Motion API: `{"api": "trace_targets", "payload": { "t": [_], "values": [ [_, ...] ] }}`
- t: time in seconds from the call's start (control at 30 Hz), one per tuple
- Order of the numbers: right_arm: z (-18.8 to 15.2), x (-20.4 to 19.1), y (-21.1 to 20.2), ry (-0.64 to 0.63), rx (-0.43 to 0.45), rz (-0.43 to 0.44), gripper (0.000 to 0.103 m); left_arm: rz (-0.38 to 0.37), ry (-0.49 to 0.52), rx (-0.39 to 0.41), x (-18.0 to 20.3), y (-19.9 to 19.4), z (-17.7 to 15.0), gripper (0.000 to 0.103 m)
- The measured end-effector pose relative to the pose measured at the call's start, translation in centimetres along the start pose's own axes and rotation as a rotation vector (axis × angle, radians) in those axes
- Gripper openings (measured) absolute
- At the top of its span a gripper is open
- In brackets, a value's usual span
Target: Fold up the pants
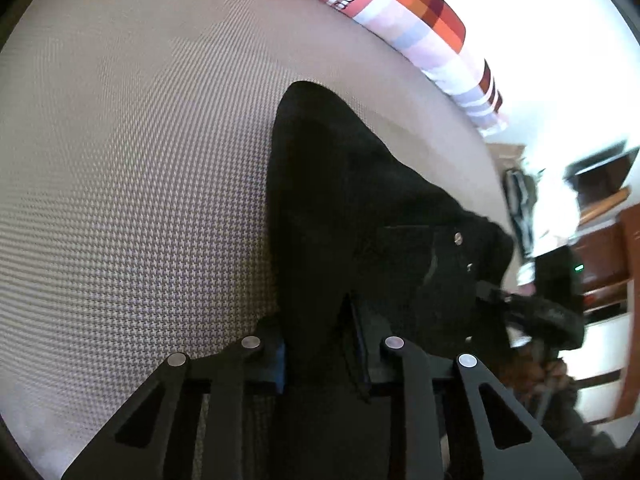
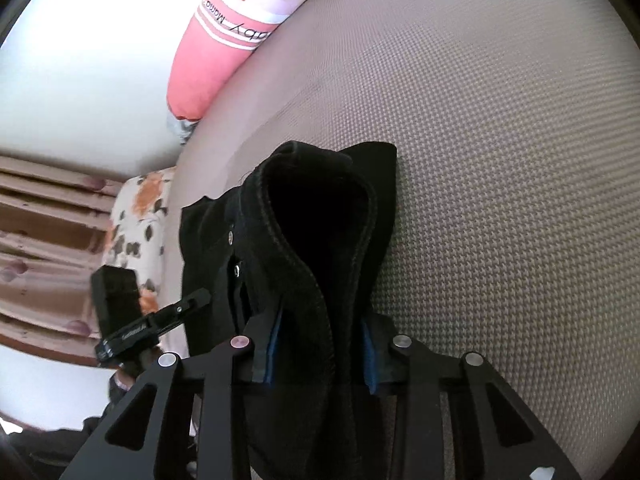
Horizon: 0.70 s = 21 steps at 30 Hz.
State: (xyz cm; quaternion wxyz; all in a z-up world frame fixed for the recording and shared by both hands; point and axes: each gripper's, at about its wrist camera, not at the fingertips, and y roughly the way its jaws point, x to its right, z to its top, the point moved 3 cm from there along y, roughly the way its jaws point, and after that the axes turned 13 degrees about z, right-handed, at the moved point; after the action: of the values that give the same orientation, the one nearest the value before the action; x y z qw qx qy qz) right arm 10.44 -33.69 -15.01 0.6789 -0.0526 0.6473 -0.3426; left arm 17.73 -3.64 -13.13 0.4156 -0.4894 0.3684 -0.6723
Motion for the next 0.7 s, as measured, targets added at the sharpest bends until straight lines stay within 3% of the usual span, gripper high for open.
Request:
{"api": "trace_targets", "payload": {
  "t": [0.3, 0.7],
  "values": [
    [0.0, -2.3, 0.3, -0.035, 0.038, -0.061, 0.022, 0.168, 0.106, 0.080, 3.1, -1.2, -0.6, 0.016],
    [-0.6, -5.9, 1.1, -0.090, 0.036, -0.038, 0.020, 0.208, 0.116, 0.151, 3.1, -4.3, -1.5, 0.014]
  ]
}}
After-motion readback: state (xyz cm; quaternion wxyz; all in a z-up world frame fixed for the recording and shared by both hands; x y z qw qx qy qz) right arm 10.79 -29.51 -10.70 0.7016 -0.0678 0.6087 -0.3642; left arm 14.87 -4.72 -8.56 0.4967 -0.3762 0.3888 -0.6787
